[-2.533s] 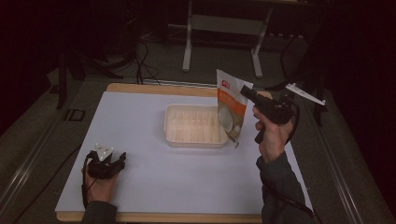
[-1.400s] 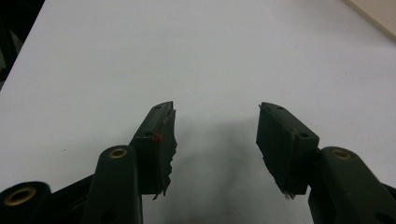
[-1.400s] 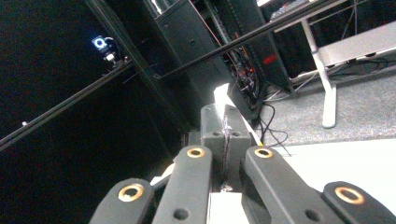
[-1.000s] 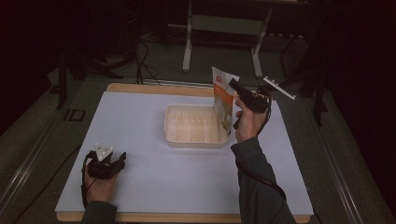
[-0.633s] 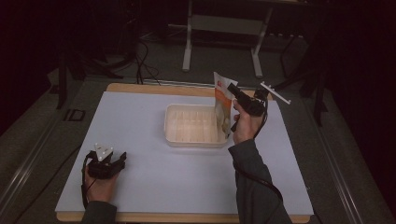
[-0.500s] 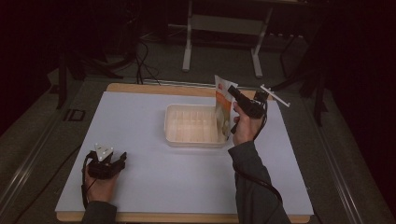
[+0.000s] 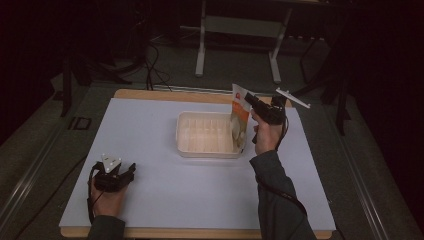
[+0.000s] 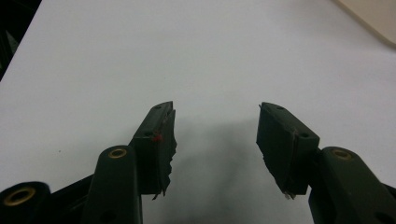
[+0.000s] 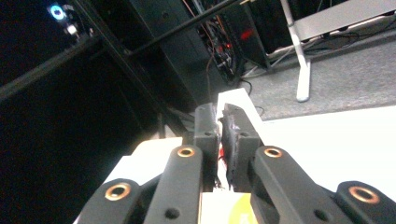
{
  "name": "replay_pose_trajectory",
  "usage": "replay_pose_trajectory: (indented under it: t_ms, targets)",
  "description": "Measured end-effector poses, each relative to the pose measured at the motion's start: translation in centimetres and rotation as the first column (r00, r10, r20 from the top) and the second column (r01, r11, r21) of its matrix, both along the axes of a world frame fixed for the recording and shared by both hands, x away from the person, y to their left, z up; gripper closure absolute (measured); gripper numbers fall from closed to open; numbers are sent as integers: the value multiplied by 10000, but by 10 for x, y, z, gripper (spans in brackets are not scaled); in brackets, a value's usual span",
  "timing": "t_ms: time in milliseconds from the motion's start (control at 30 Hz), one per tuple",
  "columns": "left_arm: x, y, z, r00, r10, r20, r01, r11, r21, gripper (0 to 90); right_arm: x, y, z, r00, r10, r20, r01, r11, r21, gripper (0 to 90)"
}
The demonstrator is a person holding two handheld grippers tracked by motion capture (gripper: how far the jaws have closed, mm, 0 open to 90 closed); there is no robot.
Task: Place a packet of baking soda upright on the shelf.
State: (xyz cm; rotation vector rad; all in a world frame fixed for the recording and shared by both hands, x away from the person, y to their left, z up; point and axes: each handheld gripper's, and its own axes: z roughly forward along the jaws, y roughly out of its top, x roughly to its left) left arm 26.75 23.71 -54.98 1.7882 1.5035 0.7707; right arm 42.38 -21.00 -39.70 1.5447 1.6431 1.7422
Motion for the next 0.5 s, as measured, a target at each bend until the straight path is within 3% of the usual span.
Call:
replay_pose_trajectory:
  t_ms: [267,400,500]
  targets:
    - [0,0,0,10000,3,-3,-3,10000,-18,464,7,5,13,9955,156,-936,-312,9854,-1676,742]
    - [0,0,0,10000,10,-16,-10,10000,-7,465,14,7,17,9889,347,-1443,-663,9732,-2203,712]
    - [0,0,0,10000,7,-15,-7,10000,-32,464,18,12,19,9832,346,-1794,-835,9584,-2729,721]
